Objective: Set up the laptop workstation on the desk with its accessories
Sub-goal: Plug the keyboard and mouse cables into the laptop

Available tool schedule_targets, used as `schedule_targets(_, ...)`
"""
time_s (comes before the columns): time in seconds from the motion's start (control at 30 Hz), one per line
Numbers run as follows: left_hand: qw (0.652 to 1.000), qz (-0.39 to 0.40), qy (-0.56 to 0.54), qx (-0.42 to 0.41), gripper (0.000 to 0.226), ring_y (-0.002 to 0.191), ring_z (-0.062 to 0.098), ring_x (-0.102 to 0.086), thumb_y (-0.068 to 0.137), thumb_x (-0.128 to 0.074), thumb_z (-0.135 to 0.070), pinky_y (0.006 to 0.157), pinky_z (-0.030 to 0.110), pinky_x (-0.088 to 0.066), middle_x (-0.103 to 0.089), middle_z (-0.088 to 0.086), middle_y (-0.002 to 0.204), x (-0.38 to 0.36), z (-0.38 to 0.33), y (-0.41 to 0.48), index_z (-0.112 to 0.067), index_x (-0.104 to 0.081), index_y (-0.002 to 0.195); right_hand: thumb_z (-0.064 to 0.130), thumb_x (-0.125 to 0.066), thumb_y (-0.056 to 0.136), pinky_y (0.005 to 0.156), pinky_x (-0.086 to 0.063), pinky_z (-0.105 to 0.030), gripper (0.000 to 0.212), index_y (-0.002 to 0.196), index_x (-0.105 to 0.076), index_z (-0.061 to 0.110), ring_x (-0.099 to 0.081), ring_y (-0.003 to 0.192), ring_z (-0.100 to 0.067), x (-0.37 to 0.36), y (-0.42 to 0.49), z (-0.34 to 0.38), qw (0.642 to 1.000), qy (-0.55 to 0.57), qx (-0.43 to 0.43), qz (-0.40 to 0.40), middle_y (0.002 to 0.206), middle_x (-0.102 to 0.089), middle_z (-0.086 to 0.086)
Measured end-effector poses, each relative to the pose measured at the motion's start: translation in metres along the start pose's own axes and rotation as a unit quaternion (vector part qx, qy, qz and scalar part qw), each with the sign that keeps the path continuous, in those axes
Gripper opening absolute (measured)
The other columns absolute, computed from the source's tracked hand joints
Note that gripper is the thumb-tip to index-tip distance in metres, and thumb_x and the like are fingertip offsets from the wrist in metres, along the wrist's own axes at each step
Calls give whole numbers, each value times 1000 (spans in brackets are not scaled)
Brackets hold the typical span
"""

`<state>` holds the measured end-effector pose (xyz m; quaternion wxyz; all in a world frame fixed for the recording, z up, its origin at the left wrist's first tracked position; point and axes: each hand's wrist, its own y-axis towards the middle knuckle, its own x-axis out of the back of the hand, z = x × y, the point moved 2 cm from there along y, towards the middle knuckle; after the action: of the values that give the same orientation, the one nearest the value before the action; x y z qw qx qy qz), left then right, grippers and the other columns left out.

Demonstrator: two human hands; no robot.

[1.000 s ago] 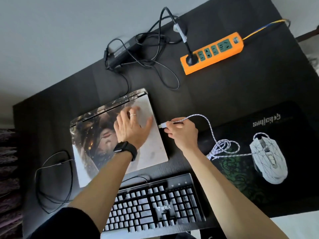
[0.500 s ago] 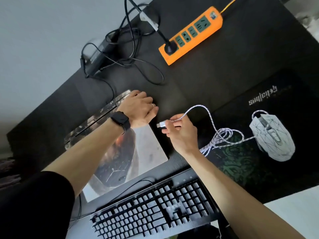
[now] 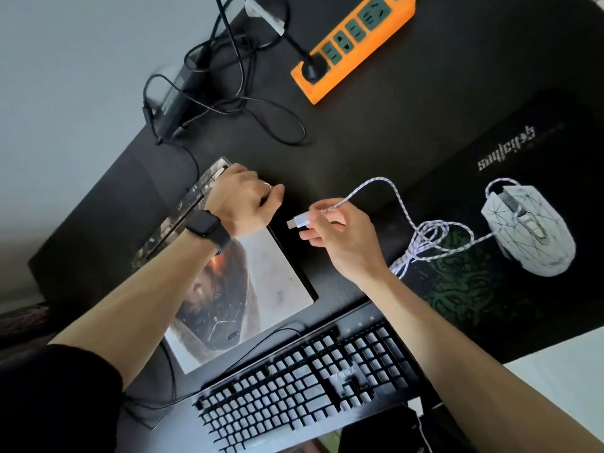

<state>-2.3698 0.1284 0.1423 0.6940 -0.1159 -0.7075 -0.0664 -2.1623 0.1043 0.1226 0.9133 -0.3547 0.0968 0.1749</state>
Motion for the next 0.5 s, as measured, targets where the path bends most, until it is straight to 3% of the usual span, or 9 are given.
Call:
schedule_targets(0.27,998,-60,-15,18,57,45,23,-46,98,-39,-23,80,37,-41,-48,-1,43,45,15,-26,-9,-46,43,26,-56,104,84,-62,-42,9,105,-59,17,-77,88,-19,-41,-19,14,996,23,8,91,103,-75,-6)
schedule_targets(0.5,995,-91,-31,26,59,47,24,-50,100,-35,-22,81,37,-41,-51,-2,45,67,16,-44,-9,-49,43,27,-54,104,75,-62,-33,8,103,-60,21,-74,79,-2,-55,-34,28,990,-67,47,114,95,-74,2)
